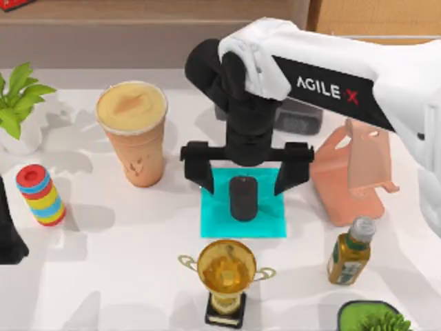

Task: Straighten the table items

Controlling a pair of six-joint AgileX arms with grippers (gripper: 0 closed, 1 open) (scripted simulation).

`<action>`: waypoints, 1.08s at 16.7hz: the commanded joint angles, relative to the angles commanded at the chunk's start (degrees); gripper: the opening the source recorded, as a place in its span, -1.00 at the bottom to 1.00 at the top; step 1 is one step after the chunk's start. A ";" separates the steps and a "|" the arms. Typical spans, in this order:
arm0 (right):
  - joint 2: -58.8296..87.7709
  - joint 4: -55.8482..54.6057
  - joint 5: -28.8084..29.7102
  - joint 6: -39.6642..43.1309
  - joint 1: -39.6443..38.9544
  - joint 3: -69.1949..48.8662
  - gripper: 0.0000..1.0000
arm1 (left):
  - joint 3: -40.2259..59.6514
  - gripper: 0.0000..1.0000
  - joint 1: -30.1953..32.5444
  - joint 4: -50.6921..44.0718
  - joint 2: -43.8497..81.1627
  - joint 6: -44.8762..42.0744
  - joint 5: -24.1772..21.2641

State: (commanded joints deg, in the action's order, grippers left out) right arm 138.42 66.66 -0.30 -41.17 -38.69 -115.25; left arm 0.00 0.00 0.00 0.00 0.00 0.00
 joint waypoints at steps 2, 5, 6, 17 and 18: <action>-0.02 0.01 0.00 0.01 0.14 -0.01 1.00 | 0.00 1.00 0.00 0.00 0.00 0.00 0.00; -3.55 -0.31 0.09 3.43 0.47 -0.33 1.00 | 0.00 1.00 0.00 0.00 0.00 0.00 0.00; -5.78 -0.53 0.11 5.64 0.76 -0.15 1.00 | 0.00 1.00 0.00 0.00 0.00 0.00 0.00; -40.39 -3.88 0.59 43.32 17.93 27.18 1.00 | 0.00 1.00 0.00 0.00 0.00 0.00 0.00; -42.85 -4.34 0.56 46.67 21.09 31.88 1.00 | 0.00 1.00 0.00 0.00 0.00 0.00 0.00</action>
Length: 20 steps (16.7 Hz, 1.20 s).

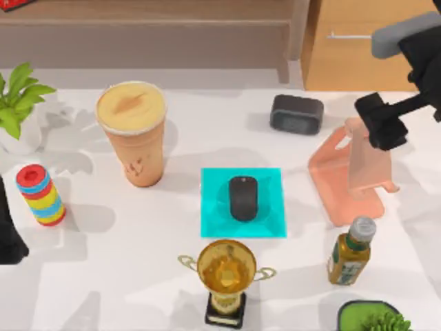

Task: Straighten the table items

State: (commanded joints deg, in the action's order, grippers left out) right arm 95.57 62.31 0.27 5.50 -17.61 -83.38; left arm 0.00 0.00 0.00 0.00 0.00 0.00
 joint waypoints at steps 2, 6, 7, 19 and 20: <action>-4.46 -1.05 -0.12 6.36 6.78 9.71 1.00 | 0.00 1.00 0.00 0.00 0.00 0.00 0.00; -11.94 -3.68 -0.61 17.24 20.13 27.24 1.00 | 0.00 1.00 0.00 0.00 0.00 0.00 0.00; -13.42 -4.36 -0.77 19.46 22.93 30.61 1.00 | 0.00 1.00 0.00 0.00 0.00 0.00 0.00; -16.02 -8.45 -1.30 24.99 29.98 39.44 1.00 | 0.00 1.00 0.00 0.00 0.00 0.00 0.00; -15.23 -10.21 -1.32 24.92 29.96 40.35 1.00 | 0.00 1.00 0.00 0.00 0.00 0.00 0.00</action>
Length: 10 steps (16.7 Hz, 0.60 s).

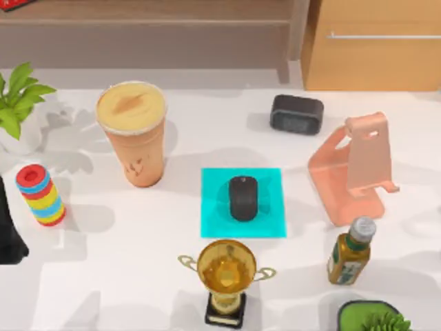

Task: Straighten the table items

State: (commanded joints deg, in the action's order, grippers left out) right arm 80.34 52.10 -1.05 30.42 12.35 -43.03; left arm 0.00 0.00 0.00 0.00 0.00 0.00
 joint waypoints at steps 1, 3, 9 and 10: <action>0.96 -2.10 -0.01 -0.07 -0.03 1.09 1.00 | 0.00 1.00 0.00 0.00 0.00 0.00 0.00; 3.20 -6.91 -0.01 -0.19 -0.12 3.58 1.00 | 0.00 1.00 0.00 0.00 0.00 0.00 0.00; 7.49 -15.81 -0.01 -0.40 -0.28 8.25 1.00 | 0.00 1.00 0.00 0.00 0.00 0.00 0.00; 7.49 -15.81 -0.01 -0.40 -0.28 8.25 1.00 | 0.00 1.00 0.00 0.00 0.00 0.00 0.00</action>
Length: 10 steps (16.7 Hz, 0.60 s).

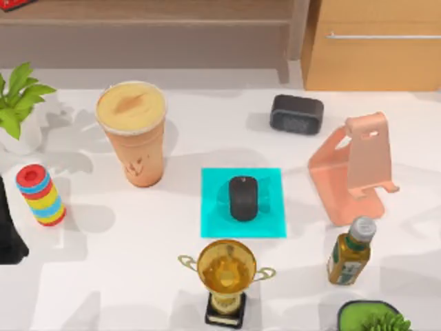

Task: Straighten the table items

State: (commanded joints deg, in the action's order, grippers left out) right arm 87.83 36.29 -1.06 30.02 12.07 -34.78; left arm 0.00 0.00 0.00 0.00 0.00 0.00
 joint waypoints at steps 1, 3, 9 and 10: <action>0.00 0.00 0.00 0.00 0.00 0.00 1.00 | 0.00 1.00 0.00 0.00 0.00 0.00 0.00; 0.00 0.00 0.00 0.00 0.00 0.00 0.85 | 0.00 1.00 0.00 0.00 0.00 0.00 0.00; 0.00 0.00 0.00 0.00 0.00 0.00 -0.06 | 0.00 1.00 0.00 0.00 0.00 0.00 0.00; 0.00 0.00 0.00 0.00 0.00 0.00 -0.21 | 0.00 1.00 0.00 0.00 0.00 0.00 0.00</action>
State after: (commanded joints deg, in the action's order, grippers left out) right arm 87.83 36.29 -1.06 30.02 12.07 -34.78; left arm 0.00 0.00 0.00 0.00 0.00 0.00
